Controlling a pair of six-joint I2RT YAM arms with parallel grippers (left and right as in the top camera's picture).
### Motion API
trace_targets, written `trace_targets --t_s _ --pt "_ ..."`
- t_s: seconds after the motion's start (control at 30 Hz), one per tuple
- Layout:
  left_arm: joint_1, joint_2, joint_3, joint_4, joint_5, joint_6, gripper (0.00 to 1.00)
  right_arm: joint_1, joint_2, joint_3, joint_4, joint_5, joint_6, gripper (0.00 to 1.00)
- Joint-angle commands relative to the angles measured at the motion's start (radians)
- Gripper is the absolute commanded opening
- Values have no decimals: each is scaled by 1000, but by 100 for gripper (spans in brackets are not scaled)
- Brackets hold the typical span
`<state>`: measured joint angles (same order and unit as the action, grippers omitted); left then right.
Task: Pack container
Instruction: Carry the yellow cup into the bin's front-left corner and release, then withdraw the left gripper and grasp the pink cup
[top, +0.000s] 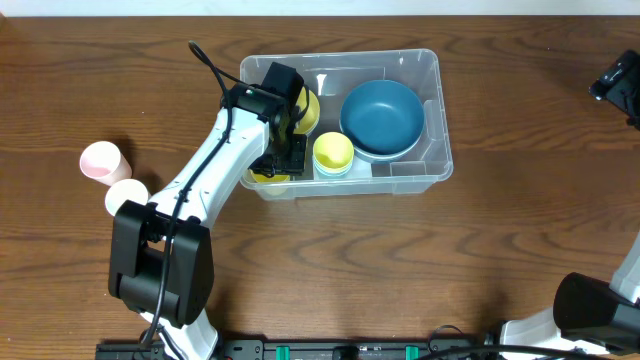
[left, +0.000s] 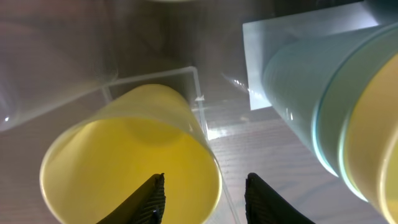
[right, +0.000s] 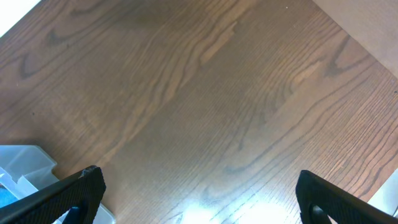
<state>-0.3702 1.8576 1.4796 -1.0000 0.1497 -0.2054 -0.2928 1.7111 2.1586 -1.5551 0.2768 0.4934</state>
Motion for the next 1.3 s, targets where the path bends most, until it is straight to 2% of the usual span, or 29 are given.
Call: trace_targets --t_s 0.0,0.33,0.5,0.53,0.67,0.93,1.07,1.27 --pt "5 11 6 7 -11 9 43 -2 0 -2 -2 4 15 99" --pt "5 -65 272 -135 -10 37 44 -2 0 -2 -2 4 15 99" --pt "37 -156 364 -190 -130 33 45 -2 0 -2 -2 4 15 99" --pt "53 -175 365 -188 -165 25 49 -2 0 -2 -2 4 15 99" --pt "174 -220 365 -185 -267 0 53 -2 0 -2 -1 4 14 99" --pt "508 -153 354 -117 -266 -158 54 -2 0 -2 -2 4 15 99" --pt "597 -73 354 -116 -266 -167 54 -2 0 -2 -1 4 15 99" --pt "655 63 352 -113 -267 -167 54 -2 0 -2 -2 4 15 99"
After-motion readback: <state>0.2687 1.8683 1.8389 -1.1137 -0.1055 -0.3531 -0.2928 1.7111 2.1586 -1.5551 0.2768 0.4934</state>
